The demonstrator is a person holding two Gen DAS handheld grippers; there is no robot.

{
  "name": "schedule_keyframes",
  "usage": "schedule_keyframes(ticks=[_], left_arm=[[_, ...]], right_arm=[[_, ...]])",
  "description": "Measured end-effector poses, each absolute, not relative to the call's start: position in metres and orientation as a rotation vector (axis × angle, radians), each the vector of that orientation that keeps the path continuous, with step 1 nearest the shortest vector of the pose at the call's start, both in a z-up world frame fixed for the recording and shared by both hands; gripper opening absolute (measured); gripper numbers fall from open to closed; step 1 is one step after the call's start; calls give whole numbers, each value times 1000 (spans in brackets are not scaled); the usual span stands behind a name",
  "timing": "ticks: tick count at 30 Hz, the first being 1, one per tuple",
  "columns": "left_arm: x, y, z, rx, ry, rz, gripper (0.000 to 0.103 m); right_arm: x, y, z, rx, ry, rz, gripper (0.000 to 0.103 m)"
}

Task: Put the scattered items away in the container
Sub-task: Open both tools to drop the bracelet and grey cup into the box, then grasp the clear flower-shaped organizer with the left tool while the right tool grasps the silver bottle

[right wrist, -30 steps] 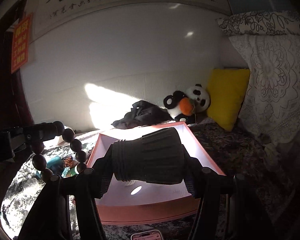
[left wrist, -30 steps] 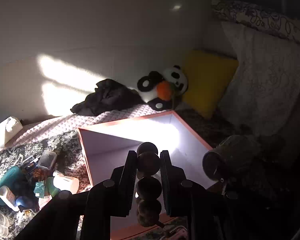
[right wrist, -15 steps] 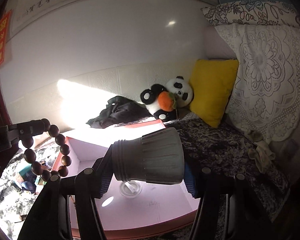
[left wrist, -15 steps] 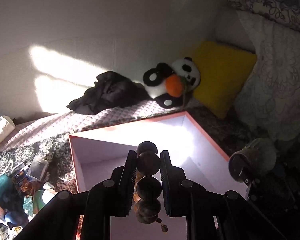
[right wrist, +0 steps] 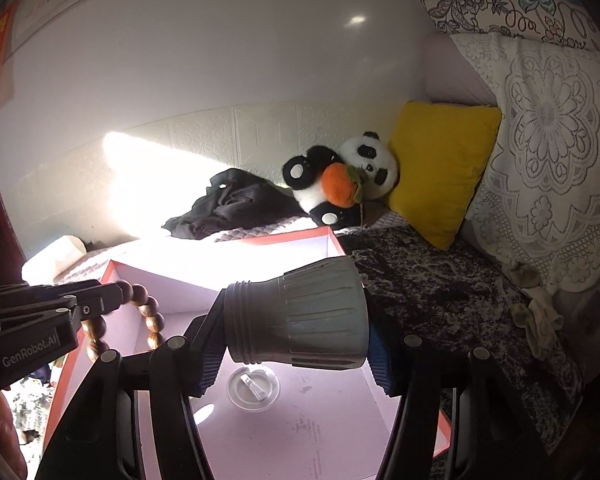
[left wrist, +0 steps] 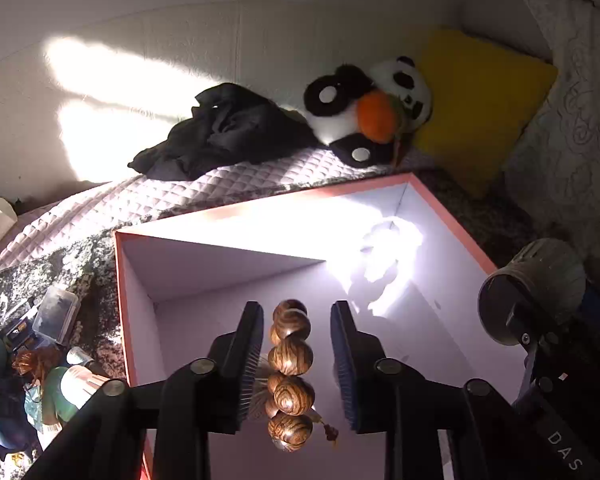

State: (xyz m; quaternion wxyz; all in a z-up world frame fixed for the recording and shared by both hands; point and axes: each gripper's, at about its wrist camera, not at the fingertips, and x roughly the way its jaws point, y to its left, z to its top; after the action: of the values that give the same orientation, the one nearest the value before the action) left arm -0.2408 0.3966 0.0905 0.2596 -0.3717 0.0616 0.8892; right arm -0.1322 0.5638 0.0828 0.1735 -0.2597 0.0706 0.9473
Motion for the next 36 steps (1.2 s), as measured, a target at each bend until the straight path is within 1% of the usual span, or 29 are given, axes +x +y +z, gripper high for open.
schedule_keyframes(ticks=[1,3,4,13,18,23,30,33,36], left_arm=[[-239,394,94,-988,161,2427,69],[-238,389,101,-952,146,2459,82],[-237,386,104,-943,132,2460,83],[-227,362,126,-903,99,2482,84],[-212,330,140,-879,114,2518,84],[-189,260,164,-825,108,2613,85],[-156,136,192,-791,47,2811,88],[-140,86,196,-781,17,2891,92],[-129,44,190,-810,-9,2946,93]], right_arm=[[-134,563,82,-742,191,2687,74],[-134,562,81,-723,179,2665,87],[-133,562,82,-705,185,2669,94],[-122,551,96,-630,209,2690,94],[-113,535,111,-584,208,2719,94],[-98,503,134,-500,210,2783,96],[-72,416,162,-369,146,2928,99],[-67,370,167,-343,96,3006,100],[-68,324,163,-357,61,3086,100]])
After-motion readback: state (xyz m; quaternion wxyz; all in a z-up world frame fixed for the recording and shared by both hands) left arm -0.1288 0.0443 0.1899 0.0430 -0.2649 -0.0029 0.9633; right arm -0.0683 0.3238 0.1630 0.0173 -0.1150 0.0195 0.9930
